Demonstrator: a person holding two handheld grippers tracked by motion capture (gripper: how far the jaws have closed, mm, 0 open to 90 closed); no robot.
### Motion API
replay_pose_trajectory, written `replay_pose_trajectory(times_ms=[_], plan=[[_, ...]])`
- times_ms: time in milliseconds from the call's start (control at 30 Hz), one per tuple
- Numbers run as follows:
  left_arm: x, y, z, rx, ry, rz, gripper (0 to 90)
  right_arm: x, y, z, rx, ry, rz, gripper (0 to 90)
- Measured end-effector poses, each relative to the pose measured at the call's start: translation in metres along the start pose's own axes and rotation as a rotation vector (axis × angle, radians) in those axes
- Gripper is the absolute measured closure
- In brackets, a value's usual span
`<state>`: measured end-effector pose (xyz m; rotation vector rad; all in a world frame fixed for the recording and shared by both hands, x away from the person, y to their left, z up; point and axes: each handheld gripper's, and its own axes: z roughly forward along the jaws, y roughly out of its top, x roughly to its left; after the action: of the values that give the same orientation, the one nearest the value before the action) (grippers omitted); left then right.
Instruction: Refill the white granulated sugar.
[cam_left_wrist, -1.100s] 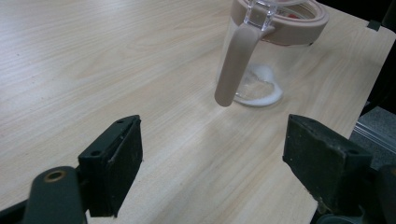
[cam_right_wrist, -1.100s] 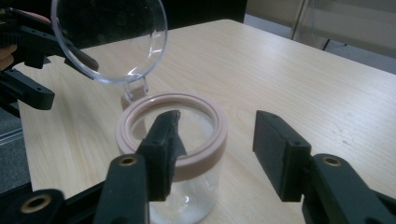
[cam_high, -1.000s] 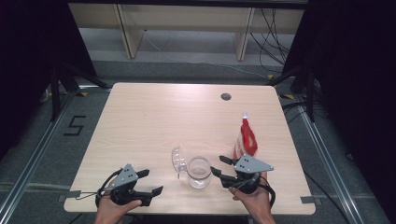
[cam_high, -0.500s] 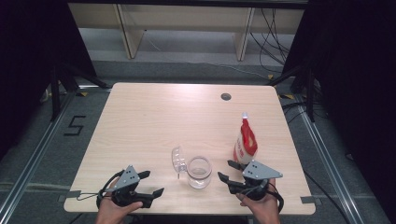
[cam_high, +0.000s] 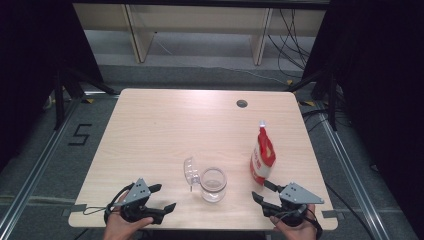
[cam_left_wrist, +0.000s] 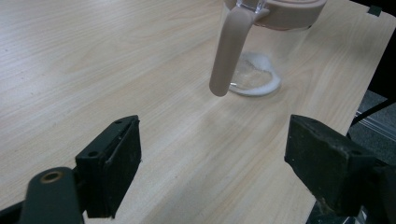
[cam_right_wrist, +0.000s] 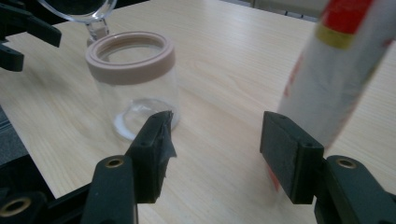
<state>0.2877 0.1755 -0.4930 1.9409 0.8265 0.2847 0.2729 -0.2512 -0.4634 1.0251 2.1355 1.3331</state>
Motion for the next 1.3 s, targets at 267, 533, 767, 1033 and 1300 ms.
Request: replay_pose_trajectory(times_ms=[267,533,767,1033,1300], plan=[[0.0,0.0,0.002,0.009,0.0,0.023,18.1,-0.015,-0.006,-0.006,0.0,-0.043,0.032,37.7],[0.001,0.0,0.002,0.014,-0.006,0.029,18.1,-0.025,-0.004,0.002,-0.01,-0.104,0.037,28.9],[0.0,-0.002,0.001,0.001,0.006,-0.012,18.2,-0.027,0.0,0.008,-0.007,-0.145,0.031,27.9],[0.002,-0.003,0.001,0.006,0.004,0.005,18.1,-0.031,0.007,0.022,0.005,-0.181,0.052,28.2],[0.0,-0.004,0.002,0.012,0.004,-0.004,18.6,-0.041,0.012,0.038,-0.026,-0.179,0.002,27.4]])
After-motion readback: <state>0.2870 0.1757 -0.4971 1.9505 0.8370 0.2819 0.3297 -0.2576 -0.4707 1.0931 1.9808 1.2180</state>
